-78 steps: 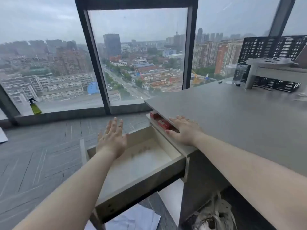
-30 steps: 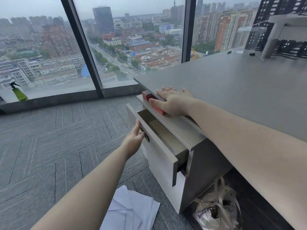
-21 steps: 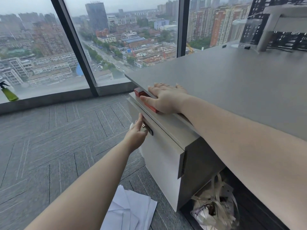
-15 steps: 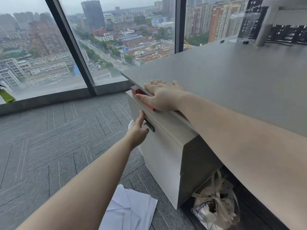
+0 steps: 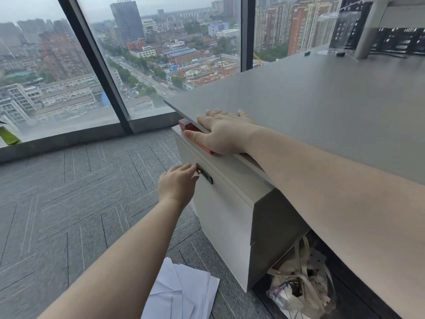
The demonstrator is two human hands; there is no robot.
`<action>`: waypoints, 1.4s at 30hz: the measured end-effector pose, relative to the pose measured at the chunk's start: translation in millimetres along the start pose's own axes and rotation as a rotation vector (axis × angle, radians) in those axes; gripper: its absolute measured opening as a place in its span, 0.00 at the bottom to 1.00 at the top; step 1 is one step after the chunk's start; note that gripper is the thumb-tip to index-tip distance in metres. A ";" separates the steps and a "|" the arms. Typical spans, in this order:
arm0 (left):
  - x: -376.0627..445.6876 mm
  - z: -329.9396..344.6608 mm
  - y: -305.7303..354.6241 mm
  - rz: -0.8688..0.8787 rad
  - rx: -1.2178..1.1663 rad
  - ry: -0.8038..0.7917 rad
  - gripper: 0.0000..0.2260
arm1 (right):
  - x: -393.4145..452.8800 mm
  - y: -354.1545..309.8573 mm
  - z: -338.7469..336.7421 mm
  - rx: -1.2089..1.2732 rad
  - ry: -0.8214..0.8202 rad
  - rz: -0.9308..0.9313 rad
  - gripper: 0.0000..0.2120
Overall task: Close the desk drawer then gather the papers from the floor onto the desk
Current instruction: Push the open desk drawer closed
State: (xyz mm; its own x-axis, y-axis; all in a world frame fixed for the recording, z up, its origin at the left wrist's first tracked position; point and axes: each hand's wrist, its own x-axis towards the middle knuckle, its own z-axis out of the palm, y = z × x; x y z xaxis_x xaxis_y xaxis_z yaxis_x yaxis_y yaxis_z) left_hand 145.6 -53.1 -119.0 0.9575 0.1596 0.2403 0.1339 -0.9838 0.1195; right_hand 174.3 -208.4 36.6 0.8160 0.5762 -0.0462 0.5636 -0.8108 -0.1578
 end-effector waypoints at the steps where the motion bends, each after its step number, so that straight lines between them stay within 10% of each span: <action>1: 0.8 -0.3 0.7 0.034 0.035 0.049 0.15 | 0.5 0.0 0.2 0.000 -0.001 -0.001 0.37; 14: 3.2 18.9 6.3 0.067 0.087 0.117 0.04 | 7.3 0.4 0.1 0.030 0.028 -0.017 0.35; 21: 11.1 26.9 13.7 -0.204 -0.415 0.043 0.09 | 7.8 0.3 1.0 0.039 0.020 -0.011 0.35; 42: 5.6 6.0 0.9 -0.161 -0.225 -0.051 0.17 | 1.8 0.6 -2.0 0.032 0.026 -0.029 0.34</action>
State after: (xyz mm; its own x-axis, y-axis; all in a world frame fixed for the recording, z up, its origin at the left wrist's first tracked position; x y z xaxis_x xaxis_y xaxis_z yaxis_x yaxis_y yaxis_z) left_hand 152.6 -53.5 -123.3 0.9409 0.3021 0.1529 0.2304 -0.9022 0.3646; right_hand 176.4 -208.1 38.3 0.8025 0.5965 -0.0154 0.5833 -0.7897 -0.1902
